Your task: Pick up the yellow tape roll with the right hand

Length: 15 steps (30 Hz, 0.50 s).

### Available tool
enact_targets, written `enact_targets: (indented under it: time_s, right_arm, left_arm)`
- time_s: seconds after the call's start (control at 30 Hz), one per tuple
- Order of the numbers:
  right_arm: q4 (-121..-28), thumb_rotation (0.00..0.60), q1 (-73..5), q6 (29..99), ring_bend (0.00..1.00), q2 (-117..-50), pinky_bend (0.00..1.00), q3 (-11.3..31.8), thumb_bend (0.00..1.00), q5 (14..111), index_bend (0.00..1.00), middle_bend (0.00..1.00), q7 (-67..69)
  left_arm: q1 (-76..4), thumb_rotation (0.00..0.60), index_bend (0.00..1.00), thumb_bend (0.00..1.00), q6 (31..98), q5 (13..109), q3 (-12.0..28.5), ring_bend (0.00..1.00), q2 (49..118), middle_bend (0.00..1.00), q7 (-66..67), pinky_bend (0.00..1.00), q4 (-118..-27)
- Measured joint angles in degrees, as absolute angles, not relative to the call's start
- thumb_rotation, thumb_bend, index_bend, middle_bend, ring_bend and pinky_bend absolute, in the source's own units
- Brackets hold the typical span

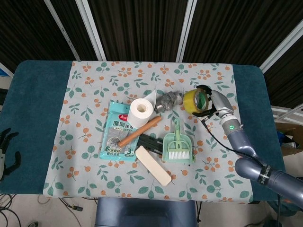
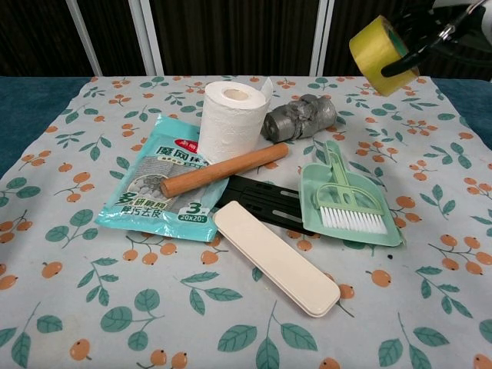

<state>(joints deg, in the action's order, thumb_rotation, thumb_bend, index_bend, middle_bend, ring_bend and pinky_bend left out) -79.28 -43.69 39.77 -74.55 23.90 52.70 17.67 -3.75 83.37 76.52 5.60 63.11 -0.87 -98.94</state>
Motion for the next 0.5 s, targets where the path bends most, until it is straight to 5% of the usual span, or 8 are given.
enact_targets:
  time_s: [0.5]
  right_arm:
    - [-84.1, 0.600, -36.2, 39.2, 0.47, -69.8, 0.33, 33.4, 0.31, 70.2, 0.48, 0.47, 64.4]
  left_arm:
    - [-3.5, 0.600, 0.18, 0.55, 84.0, 77.2, 5.5, 0.06, 63.3, 0.06, -0.9, 0.00, -98.8]
